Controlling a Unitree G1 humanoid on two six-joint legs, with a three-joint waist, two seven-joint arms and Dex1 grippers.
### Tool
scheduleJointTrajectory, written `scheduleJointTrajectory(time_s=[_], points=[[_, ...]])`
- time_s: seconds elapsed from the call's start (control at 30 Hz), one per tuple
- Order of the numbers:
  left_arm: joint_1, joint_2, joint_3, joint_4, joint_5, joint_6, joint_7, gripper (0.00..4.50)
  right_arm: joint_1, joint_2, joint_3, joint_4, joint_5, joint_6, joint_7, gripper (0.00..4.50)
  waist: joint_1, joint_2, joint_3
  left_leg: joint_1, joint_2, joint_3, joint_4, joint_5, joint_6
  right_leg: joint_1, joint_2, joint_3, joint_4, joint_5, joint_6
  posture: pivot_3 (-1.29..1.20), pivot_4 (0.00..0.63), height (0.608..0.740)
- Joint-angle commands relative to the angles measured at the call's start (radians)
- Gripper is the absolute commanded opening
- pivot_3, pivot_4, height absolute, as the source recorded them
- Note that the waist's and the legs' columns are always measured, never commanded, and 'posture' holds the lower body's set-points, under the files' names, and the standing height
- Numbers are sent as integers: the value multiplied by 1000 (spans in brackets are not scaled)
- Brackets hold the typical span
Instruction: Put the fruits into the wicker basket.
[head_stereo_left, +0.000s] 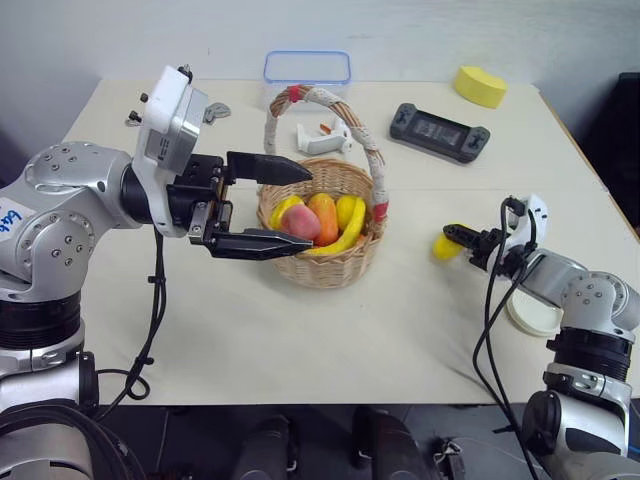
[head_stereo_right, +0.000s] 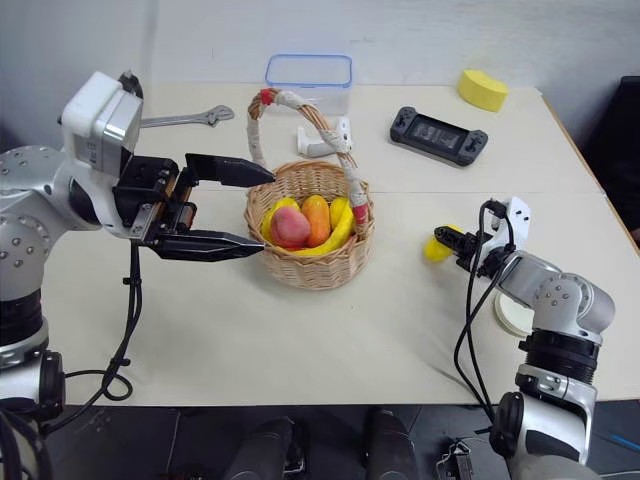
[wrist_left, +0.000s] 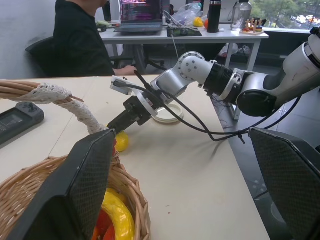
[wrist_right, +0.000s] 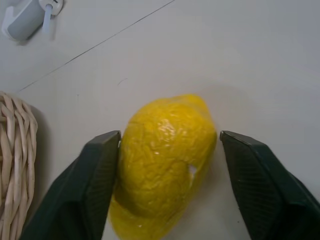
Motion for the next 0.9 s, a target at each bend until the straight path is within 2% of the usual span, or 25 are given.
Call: scheduleJointTrajectory(time_s=[0.03, 0.1, 0.23, 0.47, 0.67, 0.8, 0.9], points=[[-20, 1, 30, -10, -7, -10, 25, 4500, 3, -21, -19, -36, 13, 14, 23, 1969, -1, 0, 0, 0, 0, 0, 0, 0, 0, 0, 0, 0, 0, 0, 0, 0, 150, 740], [-6, 8, 40, 6, 4, -17, 35, 4500, -8, -39, -9, -72, 31, 9, 76, 1784, -1, 0, 0, 0, 0, 0, 0, 0, 0, 0, 0, 0, 0, 0, 0, 0, 150, 740], [28, 33, 91, 26, -3, -9, 59, 4500, -88, -90, 38, -137, 85, 27, 220, 1775, -5, 1, 1, 0, 0, 0, 0, 0, 0, -1, 0, 0, 0, 0, 0, 0, 150, 740], [65, 67, 135, 3, -16, 3, 85, 4500, -308, -56, 163, 10, 51, -7, 367, 1775, -24, 1, 1, 0, 1, 1, -1, 0, -1, -2, 1, 1, 0, 0, 0, 0, 150, 740], [71, 77, 158, -30, -43, 22, 121, 4500, -441, 56, 119, 141, 113, 44, 362, 1775, -23, 1, 1, -2, 1, 2, -1, 0, -1, -4, 1, 2, 0, 0, 0, 0, 150, 740], [95, 87, 181, -54, -52, 33, 143, 4500, -434, 110, 95, 142, 157, 97, 336, 1775, -22, 1, 1, -3, 1, 1, -1, 0, -1, -4, 1, 1, 0, 0, 0, 0, 150, 740], [108, 91, 193, -66, -60, 36, 159, 4500, -397, 106, 160, 97, 116, 100, 358, 1775, -23, 1, 1, -3, 1, 1, -1, 0, -1, -4, 1, 1, 0, 0, 0, 0, 150, 740]])
